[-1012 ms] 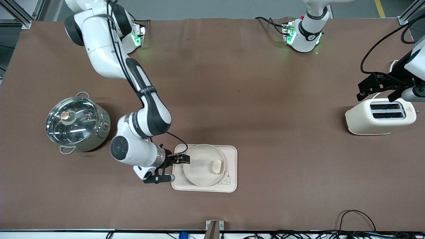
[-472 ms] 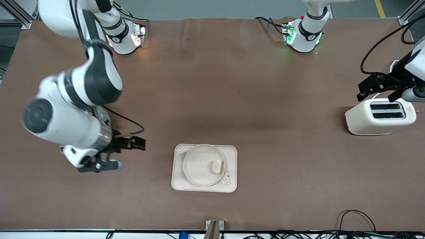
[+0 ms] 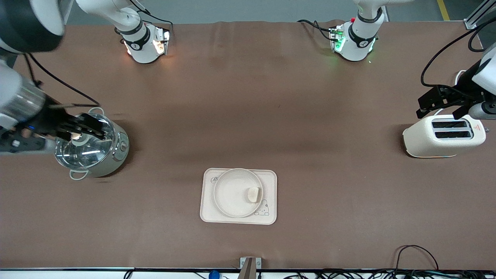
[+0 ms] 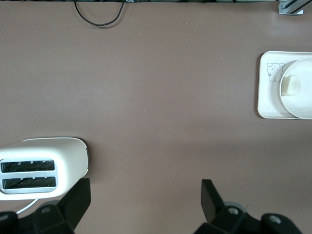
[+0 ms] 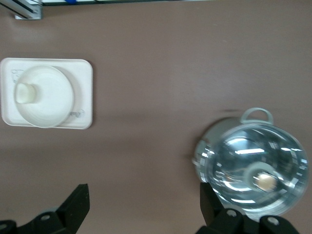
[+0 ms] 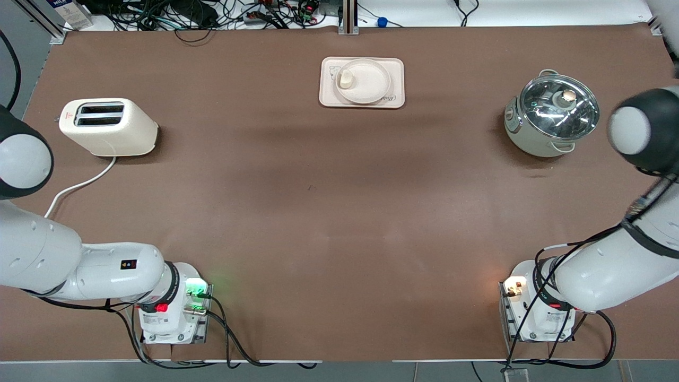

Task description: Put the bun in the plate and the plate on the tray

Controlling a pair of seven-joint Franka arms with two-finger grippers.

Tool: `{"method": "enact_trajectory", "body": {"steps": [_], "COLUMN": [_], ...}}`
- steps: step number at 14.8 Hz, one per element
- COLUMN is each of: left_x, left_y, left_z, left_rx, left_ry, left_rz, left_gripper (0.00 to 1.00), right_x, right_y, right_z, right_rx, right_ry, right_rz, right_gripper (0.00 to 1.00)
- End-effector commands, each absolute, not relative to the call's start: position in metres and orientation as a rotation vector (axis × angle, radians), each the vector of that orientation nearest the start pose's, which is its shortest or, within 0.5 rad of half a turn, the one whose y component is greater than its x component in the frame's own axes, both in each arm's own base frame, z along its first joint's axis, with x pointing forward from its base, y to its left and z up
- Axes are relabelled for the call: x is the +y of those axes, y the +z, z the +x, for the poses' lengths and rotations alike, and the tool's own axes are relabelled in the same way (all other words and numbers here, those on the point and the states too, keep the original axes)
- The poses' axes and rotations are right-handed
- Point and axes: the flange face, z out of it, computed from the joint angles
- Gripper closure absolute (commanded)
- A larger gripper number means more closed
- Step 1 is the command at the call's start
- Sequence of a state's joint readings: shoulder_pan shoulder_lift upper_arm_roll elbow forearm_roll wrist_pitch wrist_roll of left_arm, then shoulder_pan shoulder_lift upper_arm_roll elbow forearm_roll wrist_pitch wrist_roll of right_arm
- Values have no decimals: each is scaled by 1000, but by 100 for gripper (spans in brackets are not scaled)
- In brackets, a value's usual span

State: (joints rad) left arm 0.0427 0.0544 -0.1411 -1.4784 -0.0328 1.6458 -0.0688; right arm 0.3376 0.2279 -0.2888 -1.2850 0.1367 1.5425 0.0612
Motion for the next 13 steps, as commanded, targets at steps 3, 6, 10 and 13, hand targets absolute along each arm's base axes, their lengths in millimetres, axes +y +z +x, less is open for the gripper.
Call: {"method": "enact_trajectory", "body": {"steps": [3,6,10,13], "left_x": [-56,-58,-58,-58], "left_y": [649,649,650,651], "left_z": [576,576,575,575], "left_rx": [63,60,65,60], "left_ry": [-164,-161,-166,-171], "left_rz": [-3193,-3193,-3190,-3188], "left_gripper": [0,0,0,0], "right_x": [-10,-33,-41,-42], "right_y": [651,660,657,658], "right_z": [546,528,516,513], "right_rx": [-46,-12,-22,-22], "right_ry": [-38,-26,-12,-12], "right_rz": [-3094,-3107,-3107,-3107], "right_gripper": [0,0,0,0]}}
